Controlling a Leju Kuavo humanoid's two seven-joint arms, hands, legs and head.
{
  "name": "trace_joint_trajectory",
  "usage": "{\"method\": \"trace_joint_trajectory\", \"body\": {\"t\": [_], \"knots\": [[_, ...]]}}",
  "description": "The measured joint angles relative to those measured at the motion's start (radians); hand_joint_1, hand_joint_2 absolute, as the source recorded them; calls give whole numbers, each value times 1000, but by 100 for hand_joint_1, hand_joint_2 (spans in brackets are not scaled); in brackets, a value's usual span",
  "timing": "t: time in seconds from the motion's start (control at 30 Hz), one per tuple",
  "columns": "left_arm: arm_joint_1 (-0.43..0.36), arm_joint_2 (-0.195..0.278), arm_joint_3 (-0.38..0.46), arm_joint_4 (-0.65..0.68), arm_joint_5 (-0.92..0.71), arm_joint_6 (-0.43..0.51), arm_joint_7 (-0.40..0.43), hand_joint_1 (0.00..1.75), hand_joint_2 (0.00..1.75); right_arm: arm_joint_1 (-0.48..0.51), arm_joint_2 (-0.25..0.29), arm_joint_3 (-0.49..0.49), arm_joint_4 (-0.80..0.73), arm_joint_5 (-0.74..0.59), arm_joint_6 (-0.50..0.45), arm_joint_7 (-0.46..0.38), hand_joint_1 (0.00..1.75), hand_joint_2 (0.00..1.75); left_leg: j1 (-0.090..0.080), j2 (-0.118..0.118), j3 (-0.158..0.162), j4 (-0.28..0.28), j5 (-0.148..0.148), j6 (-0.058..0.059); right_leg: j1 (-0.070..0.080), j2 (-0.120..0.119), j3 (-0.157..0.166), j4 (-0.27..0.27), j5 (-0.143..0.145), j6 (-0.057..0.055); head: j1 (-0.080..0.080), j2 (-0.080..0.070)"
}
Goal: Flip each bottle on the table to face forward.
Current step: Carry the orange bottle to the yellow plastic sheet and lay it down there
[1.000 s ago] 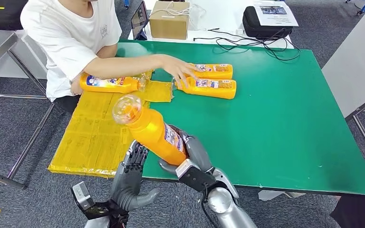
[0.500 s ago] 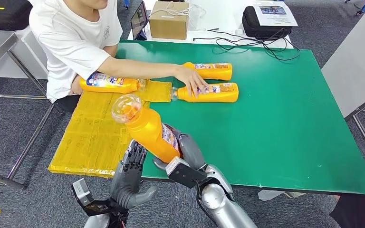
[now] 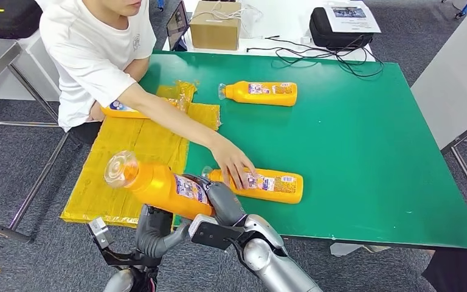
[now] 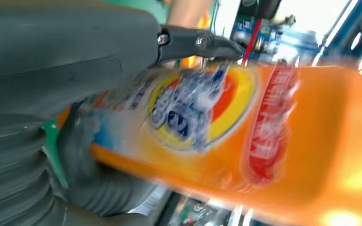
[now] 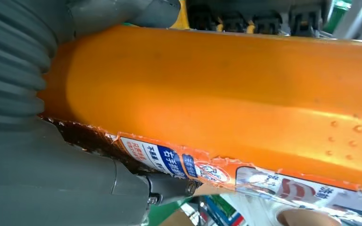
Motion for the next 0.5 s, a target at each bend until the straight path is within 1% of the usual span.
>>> {"method": "trace_joint_trajectory", "body": {"t": [0.13,0.5], "knots": [[8,-8,28,0,35,17,22,0,175,1,2,27,31,-6,-13,0,175,175,0,0,0,0,0,0,0,1,0,0,0,0,0,0],[25,-10,30,0,43,9,11,0,175,-6,2,45,68,-17,-18,-1,175,175,0,0,0,0,0,0,0,1,0,0,0,0,0,0]]}}
